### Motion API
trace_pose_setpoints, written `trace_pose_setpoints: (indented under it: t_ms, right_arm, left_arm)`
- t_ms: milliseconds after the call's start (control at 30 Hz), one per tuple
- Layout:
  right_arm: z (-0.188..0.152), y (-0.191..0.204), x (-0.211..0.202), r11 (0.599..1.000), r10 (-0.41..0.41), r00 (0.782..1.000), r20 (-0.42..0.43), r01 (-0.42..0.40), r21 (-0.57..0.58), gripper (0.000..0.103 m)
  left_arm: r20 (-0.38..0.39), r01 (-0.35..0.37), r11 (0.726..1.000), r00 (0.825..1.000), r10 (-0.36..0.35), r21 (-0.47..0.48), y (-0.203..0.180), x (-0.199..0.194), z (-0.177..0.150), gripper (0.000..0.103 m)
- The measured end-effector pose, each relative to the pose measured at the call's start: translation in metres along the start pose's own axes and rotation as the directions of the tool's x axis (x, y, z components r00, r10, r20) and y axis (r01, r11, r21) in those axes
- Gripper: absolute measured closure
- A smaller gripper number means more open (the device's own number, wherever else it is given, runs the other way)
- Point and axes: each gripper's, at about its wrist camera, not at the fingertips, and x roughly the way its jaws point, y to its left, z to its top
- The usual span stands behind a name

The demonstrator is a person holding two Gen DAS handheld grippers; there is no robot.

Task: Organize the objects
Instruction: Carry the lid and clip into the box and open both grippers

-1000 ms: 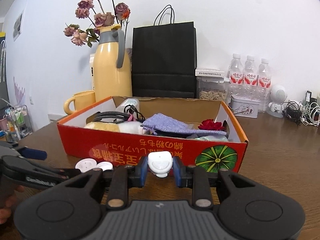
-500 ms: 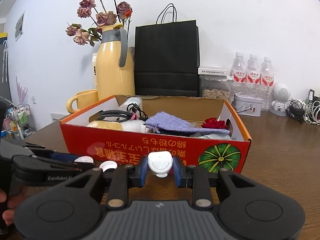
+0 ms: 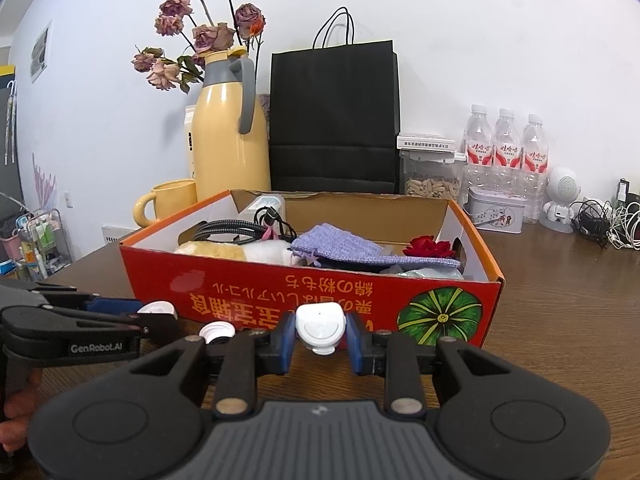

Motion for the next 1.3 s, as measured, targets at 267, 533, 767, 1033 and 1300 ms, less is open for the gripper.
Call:
trace_pose_setpoints:
  t_ms: [267,533,767,1033,1300]
  right_arm:
    - [0.004,0.003,-0.007,1.000,-0.003,0.999,0.037,0.003,-0.009,0.077]
    - [0.035,0.012,-0.010,0.996,-0.015,0.996,0.093,0.024,-0.091,0.077]
    - [0.071,0.011,0.016,0.992,-0.044,0.990,0.135,0.059,-0.111,0.077]
    - [0.082,-0.011,0.068,0.997,-0.069,0.992,0.104,0.073,-0.039,0.077]
    - [0.077,-0.030,0.091,0.997,-0.071,0.995,0.065,0.072,-0.010,0.077]
  left_arm:
    - [0.087,0.027,0.999,0.996,-0.025,-0.022,0.000,-0.024,0.007,0.063]
    - [0.180,0.056,0.998,0.982,-0.054,-0.005,-0.011,-0.037,0.052,0.063]
    - [0.227,0.039,0.999,0.973,-0.030,-0.035,-0.019,-0.014,0.096,0.063]
    - [0.199,0.036,0.994,0.980,-0.016,-0.098,-0.024,0.038,0.114,0.063]
    - [0.151,0.045,0.996,0.988,-0.033,-0.078,-0.025,0.068,0.113,0.062]
